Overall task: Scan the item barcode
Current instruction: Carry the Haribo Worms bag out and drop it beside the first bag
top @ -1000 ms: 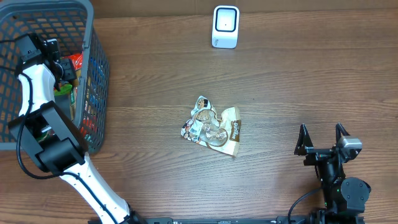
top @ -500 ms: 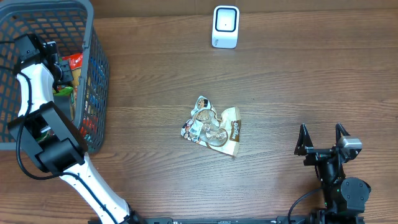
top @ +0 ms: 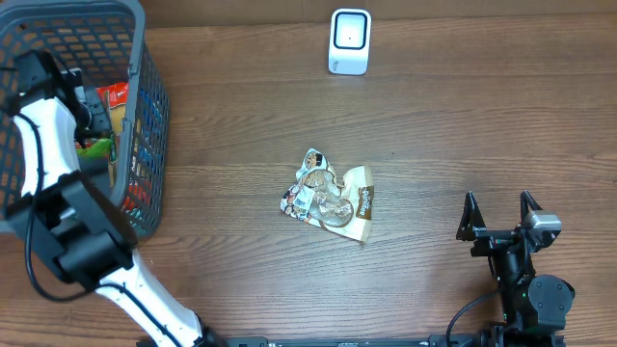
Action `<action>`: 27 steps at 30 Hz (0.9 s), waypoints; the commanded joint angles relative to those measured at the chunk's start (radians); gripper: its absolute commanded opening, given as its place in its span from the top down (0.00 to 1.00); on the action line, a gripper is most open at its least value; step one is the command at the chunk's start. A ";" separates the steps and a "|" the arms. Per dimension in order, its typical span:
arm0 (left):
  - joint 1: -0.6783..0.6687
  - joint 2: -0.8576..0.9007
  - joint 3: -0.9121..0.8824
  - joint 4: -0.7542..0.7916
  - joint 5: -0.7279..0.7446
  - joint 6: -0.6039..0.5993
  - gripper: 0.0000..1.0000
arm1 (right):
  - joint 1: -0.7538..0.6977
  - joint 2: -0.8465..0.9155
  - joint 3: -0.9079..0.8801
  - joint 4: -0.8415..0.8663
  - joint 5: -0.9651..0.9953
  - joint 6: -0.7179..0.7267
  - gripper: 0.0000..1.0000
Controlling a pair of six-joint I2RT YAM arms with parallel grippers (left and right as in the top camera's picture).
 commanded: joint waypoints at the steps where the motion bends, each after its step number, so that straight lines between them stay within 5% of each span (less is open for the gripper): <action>1: -0.013 -0.185 0.012 -0.008 0.001 -0.022 0.95 | -0.003 -0.010 -0.011 0.004 0.009 -0.003 0.00; 14: -0.172 -0.582 0.012 -0.077 0.032 -0.021 0.96 | -0.003 -0.010 -0.011 0.004 0.009 -0.004 0.00; 20: -0.460 -0.716 0.011 -0.132 0.031 -0.001 0.96 | -0.003 -0.010 -0.011 0.004 0.009 -0.004 0.00; 27: -0.788 -0.646 0.009 -0.169 0.031 -0.015 0.96 | -0.003 -0.010 -0.011 0.004 0.009 -0.003 0.00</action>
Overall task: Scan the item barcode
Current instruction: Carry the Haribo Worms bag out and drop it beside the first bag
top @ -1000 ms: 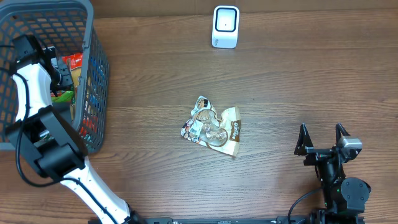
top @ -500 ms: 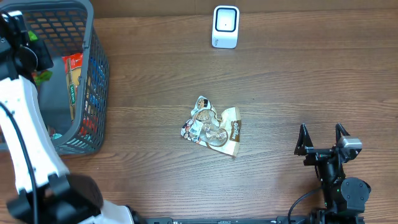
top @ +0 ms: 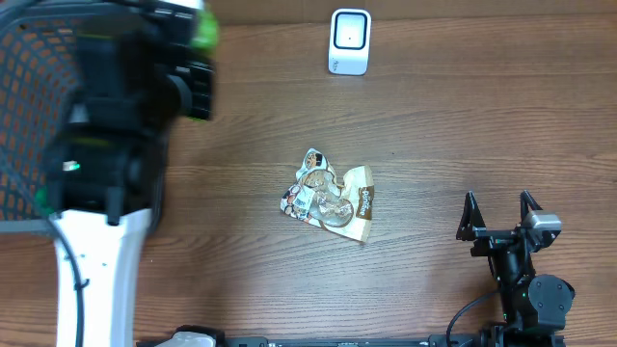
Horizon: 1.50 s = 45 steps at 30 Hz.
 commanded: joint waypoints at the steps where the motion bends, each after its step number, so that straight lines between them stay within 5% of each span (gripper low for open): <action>1: -0.096 0.076 0.007 -0.002 0.000 -0.012 0.96 | -0.003 -0.010 -0.011 0.003 0.008 -0.003 0.00; 12: -0.246 0.364 0.007 0.029 0.203 -0.041 0.96 | -0.003 -0.010 -0.011 0.003 0.008 -0.003 0.00; 29: -0.476 0.771 0.007 0.124 0.178 -0.041 0.95 | -0.003 -0.010 -0.011 0.003 0.008 -0.003 0.00; 31: -0.492 0.776 0.007 0.134 0.167 -0.040 0.84 | -0.003 -0.010 -0.011 0.003 0.008 -0.003 0.00; 32: -0.499 0.776 0.007 0.137 0.160 -0.040 0.54 | -0.003 -0.010 -0.011 0.003 0.008 -0.003 0.00; 33: -0.505 0.776 0.008 0.138 0.150 -0.039 0.07 | -0.003 -0.010 -0.011 0.003 0.008 -0.003 0.00; 34: -0.509 0.776 0.008 0.138 0.143 -0.036 0.00 | -0.003 -0.010 -0.011 0.003 0.008 -0.003 0.00; 45: -0.487 0.600 0.009 0.076 0.047 -0.080 0.00 | -0.003 -0.010 -0.011 0.003 0.008 -0.003 0.00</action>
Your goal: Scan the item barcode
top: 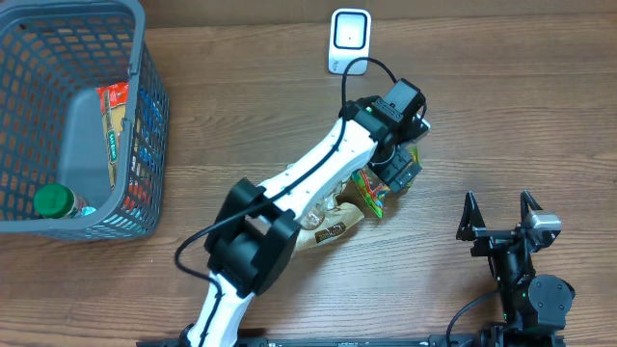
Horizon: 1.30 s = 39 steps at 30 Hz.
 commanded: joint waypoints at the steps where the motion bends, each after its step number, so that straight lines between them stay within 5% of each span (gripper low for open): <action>1: 0.028 -0.188 0.009 0.002 -0.072 -0.040 0.00 | -0.003 -0.010 -0.011 0.003 0.009 -0.003 0.00; 8: 0.161 -0.505 0.009 -0.048 -0.114 -0.040 0.00 | -0.003 -0.010 -0.011 0.003 0.009 -0.003 0.00; 19: 0.724 -0.825 0.009 -0.174 -0.111 -0.067 0.00 | -0.003 -0.010 -0.011 0.003 0.009 -0.003 0.00; 27: 1.073 -0.800 0.008 -0.245 -0.106 -0.075 0.00 | -0.003 -0.010 -0.011 0.003 0.009 -0.003 0.00; 39: 1.230 -0.566 0.008 -0.202 -0.106 -0.119 0.00 | -0.003 -0.010 -0.011 0.003 0.009 -0.003 0.00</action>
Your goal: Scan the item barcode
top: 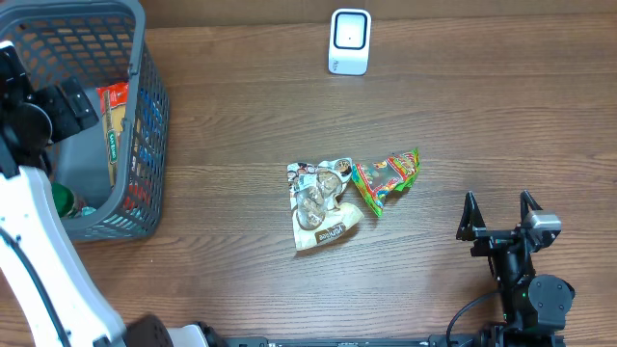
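Note:
A green and red snack packet [388,176] lies flat on the table, touching the right edge of a white and brown snack packet [320,204]. The white barcode scanner [349,40] stands at the table's far edge, well apart from both. My left gripper [67,106] hangs over the grey basket [145,58] at the far left; its jaws are too dark to read. Near the front right, my right gripper [499,217] rests open and holds nothing.
Inside the basket lie a red packet [114,96], a beige packet [111,145] and a green-capped bottle [64,199], the bottle partly hidden by my left arm. Bare wooden table [241,106] lies between basket and scanner.
My left gripper was at the table's middle with the green and red packet; now it is back over the basket and the packet lies let go beside the white and brown one.
My left gripper was down in the basket beside something green. Then it was high up near the camera with a green thing on it. Then it was at mid-table with the green and red packet. Now the packet lies there, and the white and brown packet has turned.

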Action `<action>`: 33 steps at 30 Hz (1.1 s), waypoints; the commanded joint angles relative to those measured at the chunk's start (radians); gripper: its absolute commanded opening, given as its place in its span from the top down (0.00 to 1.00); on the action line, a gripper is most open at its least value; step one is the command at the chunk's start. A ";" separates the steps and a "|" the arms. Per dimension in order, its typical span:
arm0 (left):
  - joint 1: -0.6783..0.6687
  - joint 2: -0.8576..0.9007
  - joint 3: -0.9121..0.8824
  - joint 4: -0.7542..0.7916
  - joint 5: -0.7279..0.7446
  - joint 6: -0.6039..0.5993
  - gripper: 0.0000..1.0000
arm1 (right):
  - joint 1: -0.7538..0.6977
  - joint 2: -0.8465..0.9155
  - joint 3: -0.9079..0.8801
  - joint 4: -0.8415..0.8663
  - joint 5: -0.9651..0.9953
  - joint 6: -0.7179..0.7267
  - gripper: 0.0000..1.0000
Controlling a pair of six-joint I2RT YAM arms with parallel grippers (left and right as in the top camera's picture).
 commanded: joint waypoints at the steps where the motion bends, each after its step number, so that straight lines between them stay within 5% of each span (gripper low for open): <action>1: 0.025 0.078 0.003 0.020 0.006 -0.023 0.00 | -0.003 -0.010 -0.011 0.004 0.009 -0.003 0.00; 21: 0.043 0.493 0.003 0.285 0.090 0.100 0.00 | -0.003 -0.010 -0.011 0.004 0.009 -0.004 0.00; 33: -0.062 0.682 0.003 0.327 0.145 0.193 0.00 | -0.003 -0.010 -0.011 0.004 0.009 -0.003 0.00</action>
